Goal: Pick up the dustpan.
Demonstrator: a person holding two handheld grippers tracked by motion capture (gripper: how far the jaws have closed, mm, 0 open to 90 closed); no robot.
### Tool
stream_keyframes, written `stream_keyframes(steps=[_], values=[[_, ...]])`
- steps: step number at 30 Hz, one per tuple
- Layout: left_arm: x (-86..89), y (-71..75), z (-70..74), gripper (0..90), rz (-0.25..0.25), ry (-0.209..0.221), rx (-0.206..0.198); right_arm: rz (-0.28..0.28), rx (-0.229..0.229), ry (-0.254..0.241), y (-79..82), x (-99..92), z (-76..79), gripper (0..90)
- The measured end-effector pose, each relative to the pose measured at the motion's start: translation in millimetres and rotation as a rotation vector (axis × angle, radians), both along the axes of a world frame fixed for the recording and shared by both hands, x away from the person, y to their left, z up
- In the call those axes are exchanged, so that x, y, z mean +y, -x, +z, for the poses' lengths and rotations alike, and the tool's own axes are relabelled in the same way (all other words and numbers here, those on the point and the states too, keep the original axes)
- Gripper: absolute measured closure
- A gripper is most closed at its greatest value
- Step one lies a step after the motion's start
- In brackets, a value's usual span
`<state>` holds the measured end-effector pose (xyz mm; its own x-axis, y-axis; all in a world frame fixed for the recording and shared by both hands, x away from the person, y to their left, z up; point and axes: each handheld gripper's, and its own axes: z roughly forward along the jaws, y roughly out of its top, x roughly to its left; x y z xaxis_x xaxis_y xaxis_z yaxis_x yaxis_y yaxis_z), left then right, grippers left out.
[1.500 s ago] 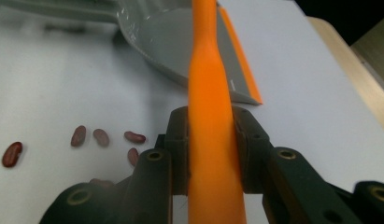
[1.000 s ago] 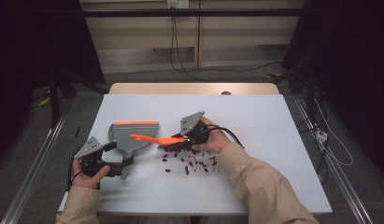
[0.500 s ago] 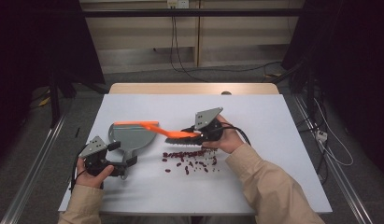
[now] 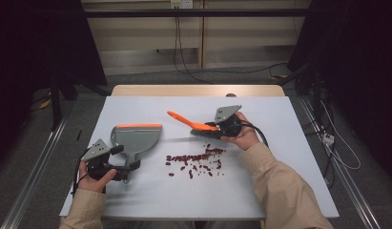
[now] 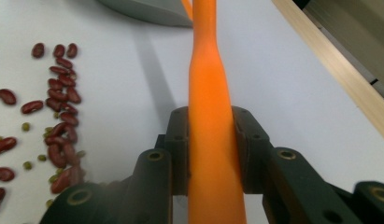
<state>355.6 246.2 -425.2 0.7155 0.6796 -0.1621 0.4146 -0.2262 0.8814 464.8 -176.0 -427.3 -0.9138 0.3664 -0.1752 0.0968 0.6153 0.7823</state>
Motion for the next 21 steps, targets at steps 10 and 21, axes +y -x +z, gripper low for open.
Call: stream_keyframes(steps=[10,21], values=[[-1.0,0.2,-0.5,5.0,-0.002,-0.01,0.001,0.044,0.015,-0.026,28.0,-4.3,-3.5,71.0],[-4.5,1.1,0.5,5.0,-0.006,-0.011,-0.001,0.069,0.012,-0.031,54.2,-0.4,-2.5,71.0]])
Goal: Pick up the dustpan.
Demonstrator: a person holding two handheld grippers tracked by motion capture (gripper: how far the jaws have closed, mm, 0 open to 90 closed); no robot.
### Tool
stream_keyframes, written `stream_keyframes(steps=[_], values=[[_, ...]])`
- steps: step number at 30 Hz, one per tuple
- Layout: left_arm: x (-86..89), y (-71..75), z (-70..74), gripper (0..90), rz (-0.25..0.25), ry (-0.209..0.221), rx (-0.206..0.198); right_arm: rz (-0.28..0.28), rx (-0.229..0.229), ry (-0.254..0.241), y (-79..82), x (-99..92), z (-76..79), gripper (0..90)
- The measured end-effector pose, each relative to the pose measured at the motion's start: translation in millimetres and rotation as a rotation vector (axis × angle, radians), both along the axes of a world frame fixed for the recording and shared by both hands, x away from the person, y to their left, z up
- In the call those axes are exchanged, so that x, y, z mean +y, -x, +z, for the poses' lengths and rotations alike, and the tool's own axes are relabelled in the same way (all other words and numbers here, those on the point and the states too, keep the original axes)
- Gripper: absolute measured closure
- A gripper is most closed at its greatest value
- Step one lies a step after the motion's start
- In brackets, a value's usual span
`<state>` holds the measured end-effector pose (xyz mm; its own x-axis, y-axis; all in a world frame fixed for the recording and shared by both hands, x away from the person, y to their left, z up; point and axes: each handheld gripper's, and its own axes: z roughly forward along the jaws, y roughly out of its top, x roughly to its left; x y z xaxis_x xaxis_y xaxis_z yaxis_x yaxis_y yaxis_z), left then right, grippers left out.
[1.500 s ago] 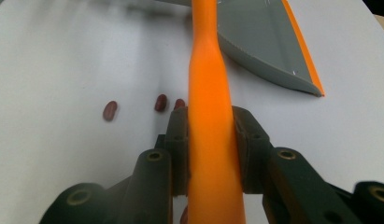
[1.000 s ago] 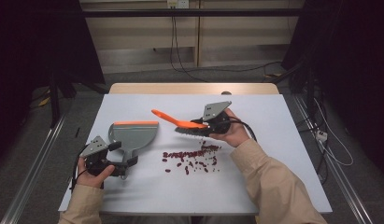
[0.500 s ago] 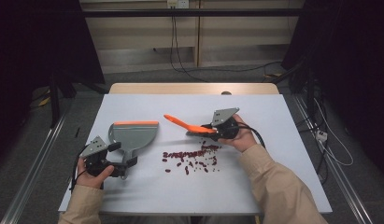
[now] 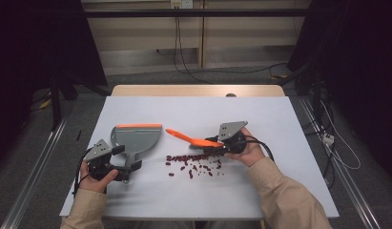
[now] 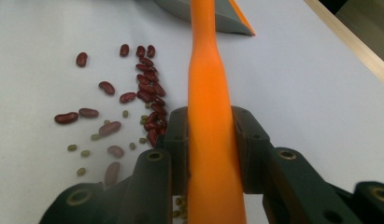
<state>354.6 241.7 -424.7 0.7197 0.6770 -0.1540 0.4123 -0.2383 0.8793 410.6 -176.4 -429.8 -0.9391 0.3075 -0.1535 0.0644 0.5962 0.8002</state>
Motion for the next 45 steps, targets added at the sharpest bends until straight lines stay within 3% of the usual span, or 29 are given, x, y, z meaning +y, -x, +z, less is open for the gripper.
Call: stream_keyframes(steps=[12,16,22,26,31,35,45], values=[[-1.0,0.4,-0.7,5.0,-0.008,-0.013,0.001,0.015,-0.008,0.002,14.0,3.2,1.4,71.1],[-1.2,0.6,-0.5,4.9,-0.006,-0.009,0.002,-0.001,-0.007,-0.02,12.7,1.9,3.4,71.2],[-0.7,0.4,-0.4,5.0,-0.007,-0.005,0.002,-0.048,-0.017,-0.087,9.0,-4.9,13.5,71.2],[-0.9,0.6,-0.4,5.0,-0.008,-0.005,0.001,-0.084,-0.028,-0.077,4.1,-10.6,16.0,71.2],[-1.0,0.3,-0.6,4.9,-0.01,-0.012,0.002,-0.164,-0.023,-0.037,-7.8,-23.1,6.4,71.2],[-0.8,0.1,-0.6,5.0,-0.008,-0.008,0.003,-0.208,0.008,-0.034,-12.6,-27.6,-0.5,71.2],[-0.2,0.3,-0.4,5.0,-0.008,-0.01,-0.001,-0.145,0.047,-0.038,-0.9,-16.9,1.0,71.2]])
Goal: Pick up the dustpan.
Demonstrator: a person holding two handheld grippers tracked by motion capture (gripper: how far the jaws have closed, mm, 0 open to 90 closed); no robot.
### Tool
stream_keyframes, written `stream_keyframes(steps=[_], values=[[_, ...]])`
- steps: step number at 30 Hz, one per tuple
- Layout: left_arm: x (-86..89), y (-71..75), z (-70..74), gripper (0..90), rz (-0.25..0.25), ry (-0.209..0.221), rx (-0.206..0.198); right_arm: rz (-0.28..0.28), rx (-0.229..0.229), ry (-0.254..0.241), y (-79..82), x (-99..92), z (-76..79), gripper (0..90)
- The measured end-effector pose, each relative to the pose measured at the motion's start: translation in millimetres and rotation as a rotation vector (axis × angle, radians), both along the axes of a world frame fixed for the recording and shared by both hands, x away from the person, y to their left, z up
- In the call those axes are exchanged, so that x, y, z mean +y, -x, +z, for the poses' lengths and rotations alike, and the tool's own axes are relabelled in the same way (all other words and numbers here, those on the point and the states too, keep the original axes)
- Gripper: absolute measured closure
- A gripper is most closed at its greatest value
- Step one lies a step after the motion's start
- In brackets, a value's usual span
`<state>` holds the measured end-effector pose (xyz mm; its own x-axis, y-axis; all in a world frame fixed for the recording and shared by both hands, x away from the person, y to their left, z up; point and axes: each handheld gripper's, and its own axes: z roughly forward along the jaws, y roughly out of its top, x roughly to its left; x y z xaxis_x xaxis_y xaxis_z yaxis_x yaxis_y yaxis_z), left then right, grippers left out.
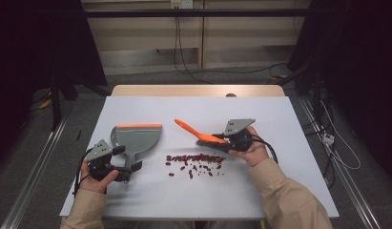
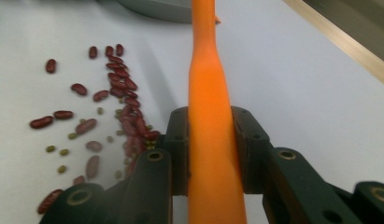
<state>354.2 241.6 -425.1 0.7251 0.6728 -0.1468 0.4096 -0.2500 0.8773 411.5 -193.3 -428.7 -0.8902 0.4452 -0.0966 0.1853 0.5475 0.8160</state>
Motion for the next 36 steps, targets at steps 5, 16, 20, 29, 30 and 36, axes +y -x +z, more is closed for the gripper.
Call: stream_keyframes(steps=[5,16,20,29,30,36], values=[[-0.4,0.5,0.3,5.0,0.002,0.001,-0.002,0.024,0.011,-0.023,7.1,5.4,-0.2,71.1],[-0.2,0.8,0.9,5.0,0.002,0.001,-0.002,0.054,0.022,-0.037,10.9,12.3,2.1,71.1],[-0.3,0.8,0.7,5.0,0.001,0.0,-0.003,0.009,0.006,-0.088,4.9,4.0,9.9,71.1],[-0.4,0.1,0.3,5.0,0.001,0.001,-0.001,-0.126,0.062,-0.046,-13.9,-9.3,0.7,70.9],[-0.4,0.2,0.3,5.0,0.002,0.001,0.0,-0.137,0.088,-0.055,-14.0,-9.6,0.9,70.8],[-0.7,0.2,0.0,5.0,0.001,-0.001,0.003,-0.216,0.144,0.029,-10.8,-5.3,13.3,66.1]])
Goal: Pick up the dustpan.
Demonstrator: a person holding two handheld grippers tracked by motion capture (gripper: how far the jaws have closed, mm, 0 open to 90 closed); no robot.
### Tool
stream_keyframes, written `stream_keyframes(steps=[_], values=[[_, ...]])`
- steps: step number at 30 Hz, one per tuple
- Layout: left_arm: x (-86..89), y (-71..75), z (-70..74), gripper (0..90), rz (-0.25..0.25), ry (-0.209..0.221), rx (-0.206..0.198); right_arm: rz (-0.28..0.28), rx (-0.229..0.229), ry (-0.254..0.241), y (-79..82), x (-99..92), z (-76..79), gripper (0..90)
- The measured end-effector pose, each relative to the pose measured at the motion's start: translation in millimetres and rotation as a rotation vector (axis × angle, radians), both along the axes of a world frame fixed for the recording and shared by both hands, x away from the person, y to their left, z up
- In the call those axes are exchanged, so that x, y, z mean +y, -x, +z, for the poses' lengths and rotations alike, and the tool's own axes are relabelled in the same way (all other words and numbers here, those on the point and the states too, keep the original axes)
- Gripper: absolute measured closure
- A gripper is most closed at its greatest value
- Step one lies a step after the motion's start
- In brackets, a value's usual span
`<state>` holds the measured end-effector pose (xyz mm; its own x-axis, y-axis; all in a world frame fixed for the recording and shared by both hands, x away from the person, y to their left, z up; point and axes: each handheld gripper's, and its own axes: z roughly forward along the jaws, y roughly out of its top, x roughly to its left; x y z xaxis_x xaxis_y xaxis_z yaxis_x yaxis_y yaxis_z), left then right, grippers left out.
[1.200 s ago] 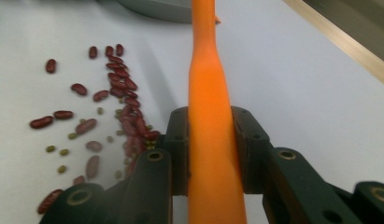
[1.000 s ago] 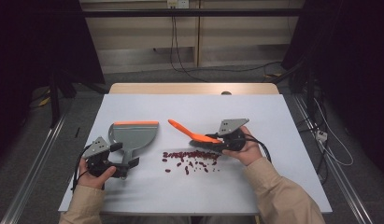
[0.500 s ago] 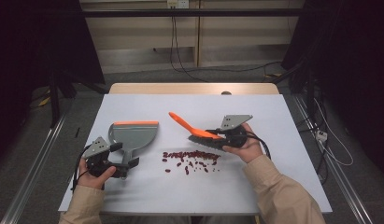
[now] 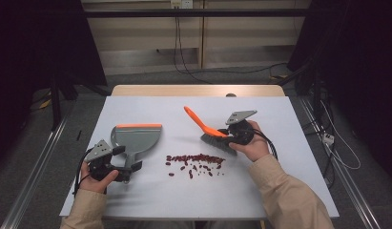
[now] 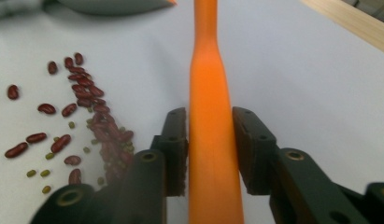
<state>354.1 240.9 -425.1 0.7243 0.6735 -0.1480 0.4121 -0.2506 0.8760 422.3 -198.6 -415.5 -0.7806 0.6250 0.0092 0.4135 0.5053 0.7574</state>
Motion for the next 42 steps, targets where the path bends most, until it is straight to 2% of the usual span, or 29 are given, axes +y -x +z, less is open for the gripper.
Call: stream_keyframes(steps=[3,7,9,11,13,16,18,20,24,29,32,37,39,42], values=[[-0.4,-0.4,-0.2,5.0,0.0,-0.001,0.0,-0.031,0.023,0.074,2.0,5.3,10.4,68.6],[-0.9,-0.5,-0.4,5.0,-0.004,-0.003,0.001,-0.047,0.035,0.113,1.1,13.9,13.8,69.5],[-0.8,-0.4,-0.3,5.0,-0.002,-0.003,0.001,-0.06,0.05,0.116,-1.1,15.6,12.5,71.1],[-0.6,-0.3,-0.4,5.0,-0.002,-0.003,0.002,-0.084,0.071,0.084,-3.1,14.7,11.3,71.5],[-0.4,-0.3,-0.4,5.0,-0.002,-0.005,0.002,-0.103,0.079,0.086,-4.2,14.4,11.8,71.7],[0.0,0.1,0.1,4.9,0.0,-0.005,0.0,-0.146,0.098,0.059,-5.6,12.6,11.6,71.7],[0.5,0.6,0.4,5.0,0.001,-0.003,-0.002,-0.168,0.082,0.043,-4.1,11.6,12.5,71.8],[1.1,0.8,0.6,5.0,0.003,-0.002,-0.004,-0.206,0.066,-0.004,-1.5,10.3,16.1,71.8],[1.5,0.9,0.4,5.0,0.005,-0.004,-0.002,-0.244,0.073,-0.158,4.2,10.2,28.0,71.7],[1.2,0.9,0.2,5.0,0.003,-0.011,-0.004,-0.251,0.083,-0.247,17.8,27.4,33.9,71.7],[2.0,1.8,0.3,5.0,0.007,-0.007,-0.004,-0.244,0.102,-0.276,25.0,41.7,31.7,71.7],[3.9,2.8,0.7,5.0,0.009,-0.004,-0.004,-0.231,0.136,-0.282,32.8,63.8,25.6,71.7],[4.1,2.8,0.6,5.0,0.008,-0.006,-0.005,-0.232,0.133,-0.282,35.3,69.3,24.9,71.8],[3.9,2.5,0.5,5.0,0.007,-0.01,-0.008,-0.23,0.153,-0.303,40.6,78.3,23.9,71.8]])
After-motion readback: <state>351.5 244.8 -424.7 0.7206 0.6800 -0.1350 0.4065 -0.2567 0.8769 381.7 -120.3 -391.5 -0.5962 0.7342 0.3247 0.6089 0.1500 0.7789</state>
